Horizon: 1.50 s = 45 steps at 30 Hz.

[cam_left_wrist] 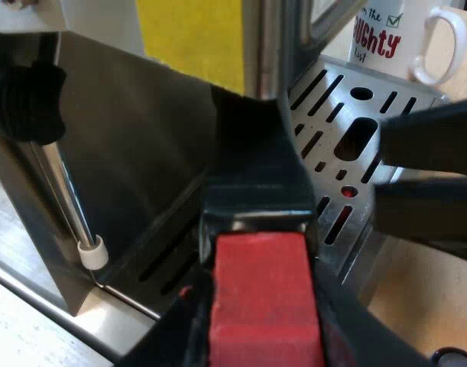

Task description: Put the handle in the coffee machine

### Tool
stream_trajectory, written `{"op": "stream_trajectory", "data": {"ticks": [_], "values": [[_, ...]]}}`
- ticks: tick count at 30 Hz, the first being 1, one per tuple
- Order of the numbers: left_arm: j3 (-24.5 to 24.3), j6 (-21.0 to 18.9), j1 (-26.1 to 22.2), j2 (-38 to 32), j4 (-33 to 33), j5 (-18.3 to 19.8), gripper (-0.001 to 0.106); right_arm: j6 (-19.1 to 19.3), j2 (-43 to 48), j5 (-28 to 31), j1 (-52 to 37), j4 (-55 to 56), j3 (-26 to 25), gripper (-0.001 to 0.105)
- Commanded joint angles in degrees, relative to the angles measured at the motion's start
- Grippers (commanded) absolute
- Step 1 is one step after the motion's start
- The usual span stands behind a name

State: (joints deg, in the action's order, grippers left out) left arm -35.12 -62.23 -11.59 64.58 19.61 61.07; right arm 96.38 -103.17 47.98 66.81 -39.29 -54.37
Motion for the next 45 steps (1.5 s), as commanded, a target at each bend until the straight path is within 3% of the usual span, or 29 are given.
{"op": "stream_trajectory", "data": {"ticks": [1, 14, 25, 34, 40, 45], "values": [[-2.0, -0.4, -0.5, -1.2, -3.6, 8.6, 0.0, 0.4, -0.7, -2.9, -1.8, -2.8, -0.2, 0.045], [-2.0, -0.4, -0.5, -1.2, -3.6, 8.6, 0.0, 0.6, -1.2, -3.3, -6.9, -5.6, -1.0, 0.044], [-2.0, -0.4, -0.5, -1.2, -3.6, 8.6, 0.0, 12.9, -7.4, -3.3, -7.2, -19.4, -5.3, 0.044], [-2.0, -0.4, -0.5, -1.2, -3.6, 8.6, 0.0, 13.3, -8.9, -3.3, -8.0, -20.9, -7.9, 0.044], [-2.0, -0.4, -0.5, -1.2, -3.6, 8.6, 0.0, 15.8, -8.9, -3.3, -8.5, -21.8, -9.1, 0.044], [-2.0, -0.4, -0.5, -0.7, -3.2, 8.6, 0.0, 17.9, -8.9, -3.3, -8.5, -22.2, -10.5, 0.036]]}}
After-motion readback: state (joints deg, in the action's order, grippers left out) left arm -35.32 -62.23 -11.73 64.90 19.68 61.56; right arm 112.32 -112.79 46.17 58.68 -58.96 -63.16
